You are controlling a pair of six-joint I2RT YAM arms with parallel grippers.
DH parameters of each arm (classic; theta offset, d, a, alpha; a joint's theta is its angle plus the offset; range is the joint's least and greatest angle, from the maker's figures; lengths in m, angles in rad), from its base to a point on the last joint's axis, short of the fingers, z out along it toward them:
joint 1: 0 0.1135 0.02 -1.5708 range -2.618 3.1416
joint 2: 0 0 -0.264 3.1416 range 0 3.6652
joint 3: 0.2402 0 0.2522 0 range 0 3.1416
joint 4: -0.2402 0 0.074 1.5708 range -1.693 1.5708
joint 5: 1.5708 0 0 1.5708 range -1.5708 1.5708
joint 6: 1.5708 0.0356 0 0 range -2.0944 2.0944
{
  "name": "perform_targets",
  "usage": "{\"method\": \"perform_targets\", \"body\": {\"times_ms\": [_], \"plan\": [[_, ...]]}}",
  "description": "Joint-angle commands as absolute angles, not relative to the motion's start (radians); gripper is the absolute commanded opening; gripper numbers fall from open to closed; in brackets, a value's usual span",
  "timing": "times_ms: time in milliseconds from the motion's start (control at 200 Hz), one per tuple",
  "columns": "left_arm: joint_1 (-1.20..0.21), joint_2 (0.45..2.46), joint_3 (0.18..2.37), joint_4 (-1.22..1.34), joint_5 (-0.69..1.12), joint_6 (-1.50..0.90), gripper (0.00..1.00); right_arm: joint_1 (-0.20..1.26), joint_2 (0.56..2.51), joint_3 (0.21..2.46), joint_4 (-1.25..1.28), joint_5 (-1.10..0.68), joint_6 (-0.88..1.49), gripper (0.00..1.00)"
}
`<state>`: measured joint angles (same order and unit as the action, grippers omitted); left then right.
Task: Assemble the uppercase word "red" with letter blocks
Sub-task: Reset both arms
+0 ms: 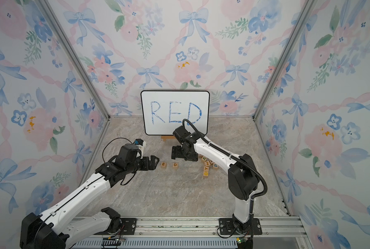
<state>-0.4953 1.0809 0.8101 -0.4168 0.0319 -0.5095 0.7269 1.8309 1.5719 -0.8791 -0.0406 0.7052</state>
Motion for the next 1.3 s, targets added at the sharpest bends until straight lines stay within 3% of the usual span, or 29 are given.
{"method": "perform_targets", "body": {"times_ms": [0, 530, 705, 1000, 1295], "plan": [[-0.487, 1.125, 0.836, -0.420, 0.046, -0.497, 0.98, 0.717, 1.776, 1.524, -0.865, -0.032, 0.677, 0.97], [-0.482, 1.315, 0.942, -0.422, -0.020, -0.434, 0.95, 0.681, 1.685, 1.455, -0.864, -0.050, 0.572, 0.97], [-0.391, 1.317, 0.925, -0.416, -0.012, -0.396, 0.96, 0.625, 1.605, 1.398, -0.807, -0.058, 0.475, 0.97], [-0.275, 1.300, 0.910, -0.315, -0.028, -0.347, 0.98, 0.383, 1.422, 1.142, -0.553, -0.003, 0.370, 0.97], [-0.218, 1.140, 0.607, 0.058, -0.173, -0.332, 0.98, 0.146, 1.184, 0.726, -0.077, 0.043, 0.192, 0.97]]}}
